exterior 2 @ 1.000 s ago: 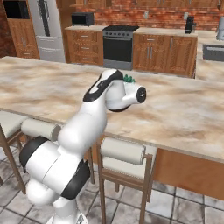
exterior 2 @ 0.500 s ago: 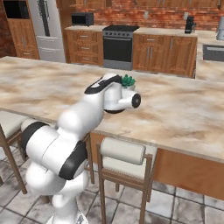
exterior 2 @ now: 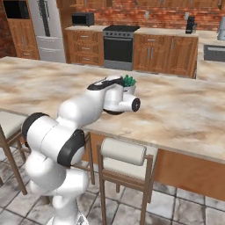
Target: The dining table condiment station is running low on ketchup. Refill the condiment station by opening the cabinet and taking the ketchup from the cabinet and placing it on the dining table.
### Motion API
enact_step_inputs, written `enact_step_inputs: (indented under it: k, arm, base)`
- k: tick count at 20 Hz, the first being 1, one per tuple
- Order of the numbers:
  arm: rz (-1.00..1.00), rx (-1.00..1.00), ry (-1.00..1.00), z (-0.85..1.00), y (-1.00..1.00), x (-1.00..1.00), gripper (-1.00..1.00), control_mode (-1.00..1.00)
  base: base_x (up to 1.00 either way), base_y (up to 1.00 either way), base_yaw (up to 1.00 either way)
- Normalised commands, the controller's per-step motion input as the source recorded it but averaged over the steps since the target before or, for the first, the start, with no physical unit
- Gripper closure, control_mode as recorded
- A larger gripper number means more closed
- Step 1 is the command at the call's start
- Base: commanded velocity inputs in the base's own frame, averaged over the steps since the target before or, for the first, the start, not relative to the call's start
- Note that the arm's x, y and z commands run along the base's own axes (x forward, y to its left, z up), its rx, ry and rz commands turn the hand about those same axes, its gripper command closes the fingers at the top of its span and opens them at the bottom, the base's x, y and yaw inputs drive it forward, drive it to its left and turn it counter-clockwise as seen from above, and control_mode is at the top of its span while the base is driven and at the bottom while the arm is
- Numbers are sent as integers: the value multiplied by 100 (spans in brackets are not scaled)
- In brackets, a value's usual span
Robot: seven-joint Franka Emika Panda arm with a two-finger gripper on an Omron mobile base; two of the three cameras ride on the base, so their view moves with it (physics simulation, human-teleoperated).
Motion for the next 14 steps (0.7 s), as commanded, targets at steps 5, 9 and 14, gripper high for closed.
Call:
enact_step_inputs:
  k: [5,9,14]
  arm:
    - [10,0,0,-9,1,36,100,-100]
    - [8,0,0,-13,3,21,100,-100]
    - [5,0,0,-17,2,1,100,-100]
  base:
    - [0,0,0]
    - [0,0,0]
    - [0,0,0]
